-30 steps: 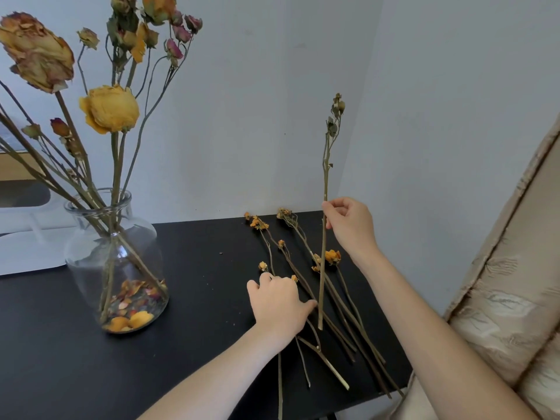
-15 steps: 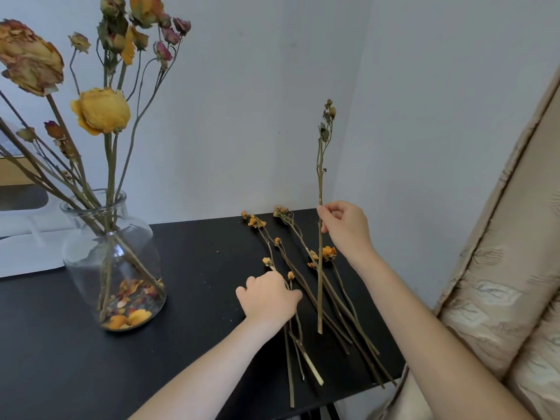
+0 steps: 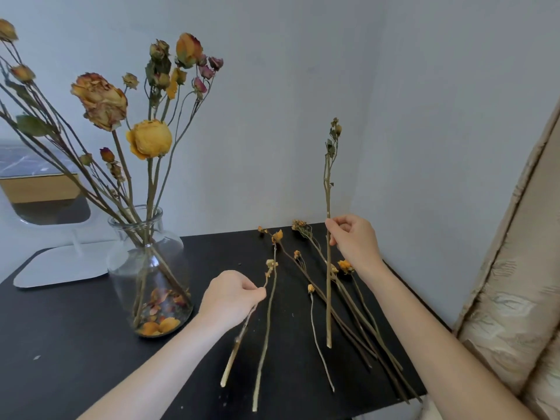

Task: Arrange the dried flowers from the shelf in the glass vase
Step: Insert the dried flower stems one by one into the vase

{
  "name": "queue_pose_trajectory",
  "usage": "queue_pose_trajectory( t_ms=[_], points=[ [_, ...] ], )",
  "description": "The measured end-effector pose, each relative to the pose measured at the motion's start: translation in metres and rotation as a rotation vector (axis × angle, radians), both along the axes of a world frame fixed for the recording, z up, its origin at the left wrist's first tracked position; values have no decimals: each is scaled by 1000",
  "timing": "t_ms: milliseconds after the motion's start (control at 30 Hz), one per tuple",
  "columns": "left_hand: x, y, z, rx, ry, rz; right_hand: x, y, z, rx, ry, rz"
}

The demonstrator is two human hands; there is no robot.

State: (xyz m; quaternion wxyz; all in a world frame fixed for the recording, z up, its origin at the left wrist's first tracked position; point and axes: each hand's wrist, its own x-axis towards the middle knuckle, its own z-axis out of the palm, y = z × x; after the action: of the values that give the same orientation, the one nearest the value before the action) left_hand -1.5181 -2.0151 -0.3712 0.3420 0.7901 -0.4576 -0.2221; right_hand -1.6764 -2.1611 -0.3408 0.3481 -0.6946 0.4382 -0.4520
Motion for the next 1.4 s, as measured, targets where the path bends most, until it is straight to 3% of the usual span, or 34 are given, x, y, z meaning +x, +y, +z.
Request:
queue_pose_trajectory(
  t_ms=[100,233,300,433,533,700,933,1267,1400],
  points=[
    [-5,3,-7,-52,-306,-22,5,4,0,12,-1,24],
    [-11,1,-11,-184,-938,-181,7,6,0,-6,7,33],
    [-11,-4,-12,-132,-1060,-223,5,5,0,-2,5,30],
    [-10,-7,-14,-22,-1127,-225,3,4,0,2,16,23],
    [-9,-6,-14,-63,-986,-159,2,4,0,1,18,29],
    [1,11,-7,-246,-411,-19,5,3,3,-10,4,36],
    [29,82,13,-446,-57,61,22,7,13,-4,-71,109],
    [71,175,50,-851,-105,482,65,37,23,-28,-89,245],
    [81,174,76,-986,-176,512,76,46,25,-35,-85,246]
  ],
)
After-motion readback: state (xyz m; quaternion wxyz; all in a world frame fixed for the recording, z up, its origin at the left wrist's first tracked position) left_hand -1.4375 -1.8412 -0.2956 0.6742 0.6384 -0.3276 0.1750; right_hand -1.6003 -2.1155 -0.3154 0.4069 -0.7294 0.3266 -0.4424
